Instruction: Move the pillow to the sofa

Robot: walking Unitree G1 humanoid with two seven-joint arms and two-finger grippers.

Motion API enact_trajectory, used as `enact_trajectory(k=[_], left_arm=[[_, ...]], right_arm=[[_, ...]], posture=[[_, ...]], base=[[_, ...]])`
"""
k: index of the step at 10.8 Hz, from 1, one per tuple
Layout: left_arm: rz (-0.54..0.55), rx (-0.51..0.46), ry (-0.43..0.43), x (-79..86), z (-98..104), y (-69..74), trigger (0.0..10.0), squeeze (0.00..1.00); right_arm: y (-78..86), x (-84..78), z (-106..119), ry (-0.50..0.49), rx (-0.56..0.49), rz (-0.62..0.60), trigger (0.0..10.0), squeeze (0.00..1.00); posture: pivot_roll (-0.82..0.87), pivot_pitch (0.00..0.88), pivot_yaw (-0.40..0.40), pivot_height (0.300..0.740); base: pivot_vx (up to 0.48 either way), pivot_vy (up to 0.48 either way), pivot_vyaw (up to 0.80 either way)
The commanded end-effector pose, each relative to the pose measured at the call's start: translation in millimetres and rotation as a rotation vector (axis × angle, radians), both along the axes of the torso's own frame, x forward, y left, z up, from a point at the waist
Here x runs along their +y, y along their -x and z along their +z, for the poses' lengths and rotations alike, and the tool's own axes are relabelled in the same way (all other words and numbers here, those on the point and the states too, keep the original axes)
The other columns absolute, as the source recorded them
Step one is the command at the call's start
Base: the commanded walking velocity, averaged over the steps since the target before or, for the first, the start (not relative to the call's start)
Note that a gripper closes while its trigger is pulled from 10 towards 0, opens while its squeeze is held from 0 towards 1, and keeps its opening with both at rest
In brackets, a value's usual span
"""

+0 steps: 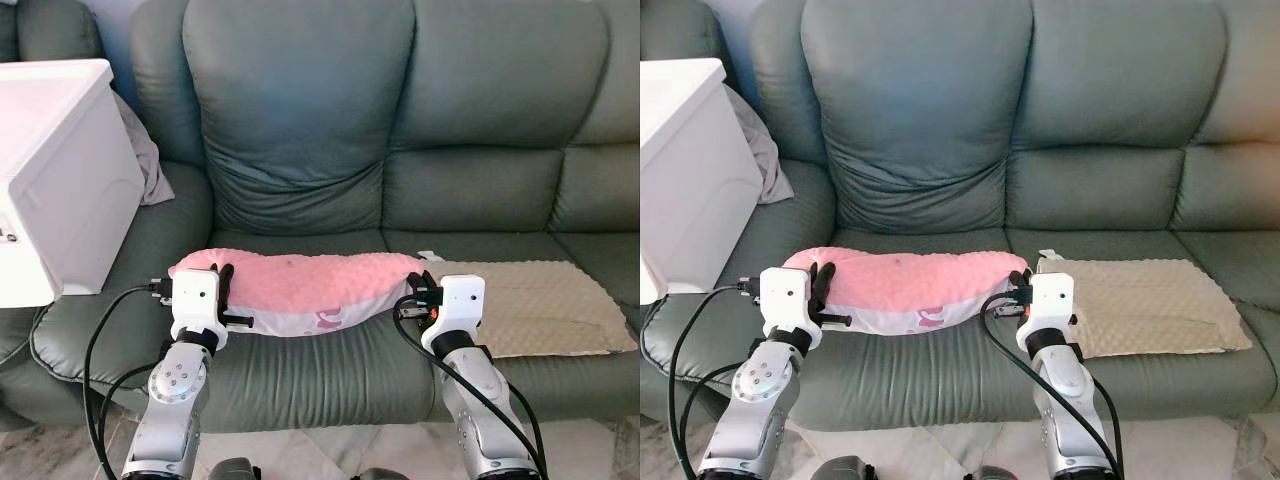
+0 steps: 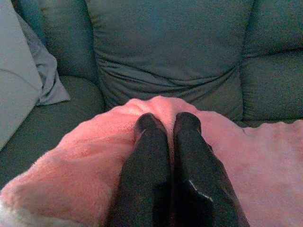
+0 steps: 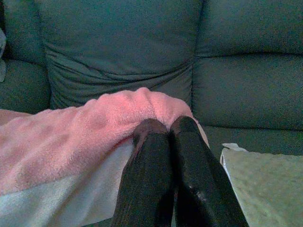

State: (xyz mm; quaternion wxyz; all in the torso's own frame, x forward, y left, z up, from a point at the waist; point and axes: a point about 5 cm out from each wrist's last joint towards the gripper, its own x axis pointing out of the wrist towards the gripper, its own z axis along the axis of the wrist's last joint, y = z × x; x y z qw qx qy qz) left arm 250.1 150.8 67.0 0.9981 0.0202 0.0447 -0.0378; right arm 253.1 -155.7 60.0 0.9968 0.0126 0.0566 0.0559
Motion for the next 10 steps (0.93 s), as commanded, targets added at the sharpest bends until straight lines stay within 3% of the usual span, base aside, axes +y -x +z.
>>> enact_trajectory(k=[1, 2, 10], left_arm=[[0.003, -0.028, -0.009, -0.8, 6.7, -2.7, 10.0, 0.0], [0.003, -0.026, -0.013, -1.0, 6.6, -3.0, 10.0, 0.0], [-0.024, -0.048, -0.018, -6.3, 11.4, -5.5, 10.0, 0.0]], right_arm=[[-1.2, -2.4, 2.7, -0.004, -0.011, -0.007, 10.0, 0.0], [-1.8, -1.8, 4.3, -0.01, -0.022, -0.006, 10.0, 0.0], [-3.7, 1.8, 5.6, -0.015, -0.032, -0.004, 10.0, 0.0]], posture=[[0.0, 0.0, -0.033, 0.676], [0.0, 0.0, -0.033, 0.651], [0.01, 0.0, -0.023, 0.651]], base=[[0.0, 0.0, 0.0], [0.0, 0.0, 0.0], [0.0, 0.0, 0.0]])
